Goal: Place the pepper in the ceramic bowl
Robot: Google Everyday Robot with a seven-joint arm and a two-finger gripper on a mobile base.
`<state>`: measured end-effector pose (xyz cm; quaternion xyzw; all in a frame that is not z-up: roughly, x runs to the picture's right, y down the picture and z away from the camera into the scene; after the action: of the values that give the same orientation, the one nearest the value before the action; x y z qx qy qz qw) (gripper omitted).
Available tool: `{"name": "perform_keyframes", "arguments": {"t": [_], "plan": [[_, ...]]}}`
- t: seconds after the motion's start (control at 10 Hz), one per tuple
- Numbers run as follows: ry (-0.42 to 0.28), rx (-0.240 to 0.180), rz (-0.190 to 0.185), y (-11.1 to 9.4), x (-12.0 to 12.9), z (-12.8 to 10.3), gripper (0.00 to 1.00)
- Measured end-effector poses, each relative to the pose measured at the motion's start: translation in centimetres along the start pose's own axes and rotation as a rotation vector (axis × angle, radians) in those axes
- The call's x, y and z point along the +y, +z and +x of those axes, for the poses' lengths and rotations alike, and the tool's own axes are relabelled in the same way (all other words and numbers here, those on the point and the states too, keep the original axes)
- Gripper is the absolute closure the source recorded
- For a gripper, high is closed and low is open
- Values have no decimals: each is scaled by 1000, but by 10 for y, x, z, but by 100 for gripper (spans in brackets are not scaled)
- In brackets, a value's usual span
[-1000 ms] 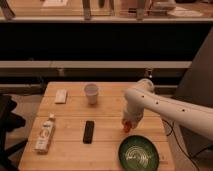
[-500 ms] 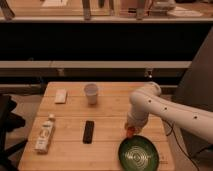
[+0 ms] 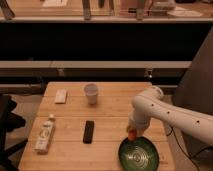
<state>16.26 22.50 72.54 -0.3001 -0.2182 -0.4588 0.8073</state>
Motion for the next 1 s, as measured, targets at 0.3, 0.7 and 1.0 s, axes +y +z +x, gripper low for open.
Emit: {"name": "perform_keyframes", "arguments": {"t": [0.3, 0.7, 1.0], "plan": [[-12, -3, -8, 13, 3, 0, 89], [-8, -7, -1, 7, 9, -2, 97], [-15, -13, -8, 12, 12, -4, 68]]}}
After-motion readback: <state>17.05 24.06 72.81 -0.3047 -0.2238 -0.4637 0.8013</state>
